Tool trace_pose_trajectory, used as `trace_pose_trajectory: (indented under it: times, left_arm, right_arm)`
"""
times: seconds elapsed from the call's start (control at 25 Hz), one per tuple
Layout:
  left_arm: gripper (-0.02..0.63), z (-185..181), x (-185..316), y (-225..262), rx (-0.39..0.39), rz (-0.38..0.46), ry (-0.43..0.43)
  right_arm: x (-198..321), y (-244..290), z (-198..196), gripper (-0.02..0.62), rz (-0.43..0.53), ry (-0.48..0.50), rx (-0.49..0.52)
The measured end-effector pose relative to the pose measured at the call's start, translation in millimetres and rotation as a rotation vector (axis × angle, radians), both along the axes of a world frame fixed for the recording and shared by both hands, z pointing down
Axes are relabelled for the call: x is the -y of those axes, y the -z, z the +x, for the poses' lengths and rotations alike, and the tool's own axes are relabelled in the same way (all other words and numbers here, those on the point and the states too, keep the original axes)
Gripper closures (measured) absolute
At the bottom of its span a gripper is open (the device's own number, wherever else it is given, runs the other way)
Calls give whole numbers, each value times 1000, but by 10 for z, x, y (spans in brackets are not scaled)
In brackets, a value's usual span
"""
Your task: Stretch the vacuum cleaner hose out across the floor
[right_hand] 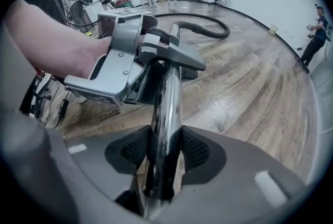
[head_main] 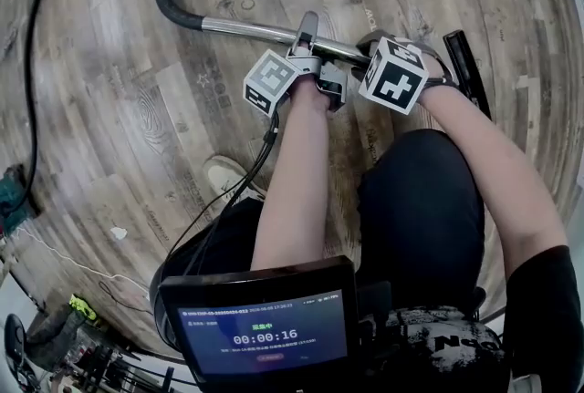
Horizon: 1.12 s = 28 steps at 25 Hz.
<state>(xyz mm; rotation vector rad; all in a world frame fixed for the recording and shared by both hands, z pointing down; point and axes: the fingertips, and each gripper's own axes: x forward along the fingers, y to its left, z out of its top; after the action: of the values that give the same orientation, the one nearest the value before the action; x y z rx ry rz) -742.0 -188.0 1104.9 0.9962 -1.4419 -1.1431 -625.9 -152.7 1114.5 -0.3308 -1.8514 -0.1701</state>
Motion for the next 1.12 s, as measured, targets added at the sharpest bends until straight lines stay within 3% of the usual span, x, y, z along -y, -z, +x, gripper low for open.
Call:
trace_pose_trajectory:
  times: [0.2, 0.36, 0.56, 0.68, 0.8, 0.92, 1.12]
  left_arm:
    - [506, -2, 8, 128, 48, -18, -2]
    - [506, -18, 79, 267, 28, -22, 4]
    - [502, -93, 62, 388, 71, -39, 9]
    - [528, -452, -157, 440, 100, -61, 82]
    - [543, -664, -290, 681, 109, -65, 87]
    - [558, -618, -410, 1055, 68, -84, 89]
    - [563, -456, -719, 2109, 57, -143, 78]
  right_arm:
    - [5, -107, 39, 403, 93, 58, -40]
    - [134, -195, 116, 468, 188, 86, -92]
    - [7, -108, 96, 474, 120, 62, -73]
    - [-251, -35, 140, 472, 20, 82, -85]
    - [-310, 207, 135, 472, 29, 134, -90]
    - [-424, 621, 188, 472, 7, 144, -110]
    - [-816, 1676, 331, 472, -67, 125, -106]
